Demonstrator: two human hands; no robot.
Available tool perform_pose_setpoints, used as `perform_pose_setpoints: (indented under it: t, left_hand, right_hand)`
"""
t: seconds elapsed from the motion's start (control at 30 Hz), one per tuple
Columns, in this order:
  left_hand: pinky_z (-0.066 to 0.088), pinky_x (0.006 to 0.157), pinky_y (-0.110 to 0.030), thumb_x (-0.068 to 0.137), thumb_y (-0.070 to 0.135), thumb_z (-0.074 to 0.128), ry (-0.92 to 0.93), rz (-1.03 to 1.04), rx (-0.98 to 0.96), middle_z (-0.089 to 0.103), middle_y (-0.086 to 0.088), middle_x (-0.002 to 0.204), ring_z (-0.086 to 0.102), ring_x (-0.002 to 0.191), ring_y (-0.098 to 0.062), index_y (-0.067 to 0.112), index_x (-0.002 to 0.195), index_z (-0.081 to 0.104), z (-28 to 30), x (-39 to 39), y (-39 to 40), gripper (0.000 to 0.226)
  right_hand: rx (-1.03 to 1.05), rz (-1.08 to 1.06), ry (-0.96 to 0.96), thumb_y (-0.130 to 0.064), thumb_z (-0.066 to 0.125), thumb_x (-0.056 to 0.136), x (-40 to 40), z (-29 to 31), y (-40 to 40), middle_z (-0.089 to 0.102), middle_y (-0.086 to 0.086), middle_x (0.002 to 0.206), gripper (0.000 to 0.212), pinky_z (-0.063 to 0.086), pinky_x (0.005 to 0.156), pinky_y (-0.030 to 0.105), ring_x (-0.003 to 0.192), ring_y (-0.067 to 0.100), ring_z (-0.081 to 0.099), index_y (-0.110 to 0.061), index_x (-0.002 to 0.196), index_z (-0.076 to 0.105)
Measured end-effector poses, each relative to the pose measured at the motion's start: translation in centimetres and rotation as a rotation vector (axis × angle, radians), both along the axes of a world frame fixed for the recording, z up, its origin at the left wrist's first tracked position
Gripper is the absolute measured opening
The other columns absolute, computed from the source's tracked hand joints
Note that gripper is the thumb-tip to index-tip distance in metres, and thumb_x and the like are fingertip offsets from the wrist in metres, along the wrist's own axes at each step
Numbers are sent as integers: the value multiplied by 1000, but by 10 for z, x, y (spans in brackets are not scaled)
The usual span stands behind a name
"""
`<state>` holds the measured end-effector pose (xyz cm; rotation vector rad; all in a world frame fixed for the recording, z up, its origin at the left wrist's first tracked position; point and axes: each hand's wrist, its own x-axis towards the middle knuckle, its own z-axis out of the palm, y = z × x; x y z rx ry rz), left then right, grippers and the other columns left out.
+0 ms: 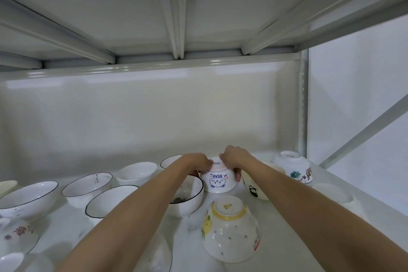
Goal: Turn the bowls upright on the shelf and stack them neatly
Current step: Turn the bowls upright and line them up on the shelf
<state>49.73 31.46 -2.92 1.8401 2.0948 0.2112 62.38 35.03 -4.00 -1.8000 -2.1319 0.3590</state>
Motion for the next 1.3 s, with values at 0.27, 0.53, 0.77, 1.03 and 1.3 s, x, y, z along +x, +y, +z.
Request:
perform_pose_setpoints:
  t: [0.27,0.53,0.77,1.03,1.3]
  left_hand:
    - [57,54,-30,95,40,53,-451,76,202,58,-17,96,64,54,-25,-2,109,44,11,3,-3,45]
    - [54,87,-38,66,43,84,-414,-25,528,55,-6,119,64,98,-26,8,127,44,23,-11,-8,81]
    - [52,92,-39,60,24,89,-256,-211,755,41,-9,123,60,97,-27,13,128,44,13,-8,-18,82]
    - [55,83,-30,75,66,63,-634,-52,394,70,-17,102,69,80,-19,3,111,58,15,-23,-19,72]
    - [59,63,-39,94,12,48,-448,125,248,62,-20,67,64,56,-27,-7,100,46,8,1,-11,20]
  right_hand:
    - [254,-50,134,-35,32,100,14,20,-3,68,17,102,37,46,77,31,95,34,67,-7,98,55]
    - [90,-155,737,-31,35,96,33,45,1,71,19,96,42,54,67,33,71,32,70,1,107,60]
    - [-480,-78,770,-35,24,95,48,54,-22,71,17,63,46,41,43,16,55,26,70,-3,91,57]
    - [-420,-13,772,-8,40,90,49,42,-12,65,34,92,24,58,62,33,77,45,69,7,105,51]
    - [-279,20,657,-7,42,93,27,23,0,59,32,111,21,59,64,40,73,45,68,8,106,46]
